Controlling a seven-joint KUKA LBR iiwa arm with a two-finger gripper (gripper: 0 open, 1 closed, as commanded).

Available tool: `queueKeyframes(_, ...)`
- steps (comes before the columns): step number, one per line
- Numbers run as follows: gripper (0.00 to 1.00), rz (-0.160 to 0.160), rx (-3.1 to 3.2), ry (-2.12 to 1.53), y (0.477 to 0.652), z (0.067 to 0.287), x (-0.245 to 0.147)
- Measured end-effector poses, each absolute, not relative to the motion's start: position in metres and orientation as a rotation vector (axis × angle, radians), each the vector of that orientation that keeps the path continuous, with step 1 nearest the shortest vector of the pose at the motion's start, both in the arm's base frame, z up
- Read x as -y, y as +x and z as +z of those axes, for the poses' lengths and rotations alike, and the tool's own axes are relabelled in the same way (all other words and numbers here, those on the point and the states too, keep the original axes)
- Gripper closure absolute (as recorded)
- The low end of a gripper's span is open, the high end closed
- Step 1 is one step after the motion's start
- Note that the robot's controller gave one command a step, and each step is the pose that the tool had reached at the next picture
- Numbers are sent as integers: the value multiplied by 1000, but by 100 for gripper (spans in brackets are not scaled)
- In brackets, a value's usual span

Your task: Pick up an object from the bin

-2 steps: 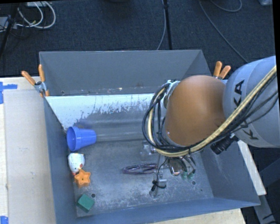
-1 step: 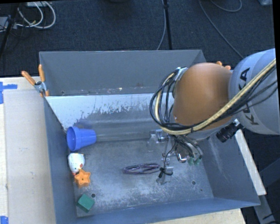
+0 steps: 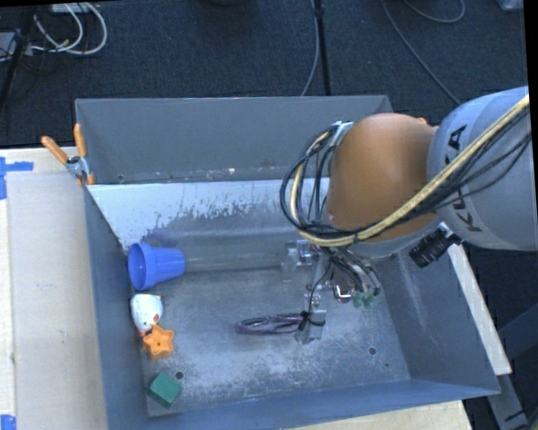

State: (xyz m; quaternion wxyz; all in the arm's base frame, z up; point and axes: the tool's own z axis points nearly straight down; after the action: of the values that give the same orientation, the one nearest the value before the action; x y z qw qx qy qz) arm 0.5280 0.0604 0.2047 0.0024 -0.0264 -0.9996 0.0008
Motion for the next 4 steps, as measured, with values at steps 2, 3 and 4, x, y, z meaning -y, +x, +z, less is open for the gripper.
queueKeyframes(2,100,1,3128,241,570,98,-34)
queueKeyframes(3,0,1,3128,236,570,98,-34)
queueKeyframes(4,100,0,3128,234,570,98,-34)
